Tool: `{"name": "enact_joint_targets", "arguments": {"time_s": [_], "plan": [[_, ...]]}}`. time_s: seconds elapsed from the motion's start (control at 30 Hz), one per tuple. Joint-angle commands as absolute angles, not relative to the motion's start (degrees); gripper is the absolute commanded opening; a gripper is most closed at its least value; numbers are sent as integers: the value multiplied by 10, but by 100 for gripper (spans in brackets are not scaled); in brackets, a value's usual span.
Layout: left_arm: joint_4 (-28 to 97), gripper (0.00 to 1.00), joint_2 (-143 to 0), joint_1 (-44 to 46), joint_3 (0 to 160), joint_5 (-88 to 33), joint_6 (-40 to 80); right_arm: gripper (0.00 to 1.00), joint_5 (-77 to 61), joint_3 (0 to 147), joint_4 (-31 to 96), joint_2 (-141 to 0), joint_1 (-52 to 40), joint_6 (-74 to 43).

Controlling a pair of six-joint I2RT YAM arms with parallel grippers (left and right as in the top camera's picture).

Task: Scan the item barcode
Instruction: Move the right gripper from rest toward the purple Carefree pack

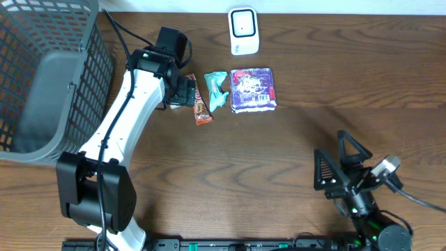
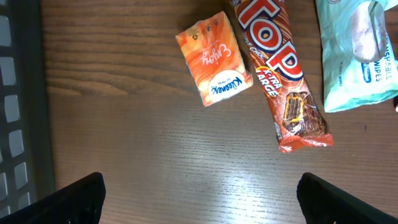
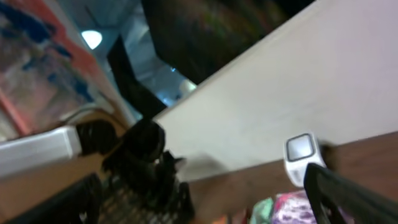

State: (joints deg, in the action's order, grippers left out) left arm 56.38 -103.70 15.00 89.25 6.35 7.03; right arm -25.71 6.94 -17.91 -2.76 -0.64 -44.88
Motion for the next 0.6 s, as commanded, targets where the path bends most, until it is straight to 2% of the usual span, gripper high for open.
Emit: {"name": "enact_joint_targets", "arguments": {"time_s": [0.0,0.37,0.57], "plan": [[565,98,-1040,149,892,63,67,99,-246,170,-103,-84,-5,-364],[565,98,-1040,149,892,63,67,99,-291,469,226,-380,-8,-154],[565,98,-1040,149,892,63,67,99,-288,619,407,-538,-46,-77]]}}
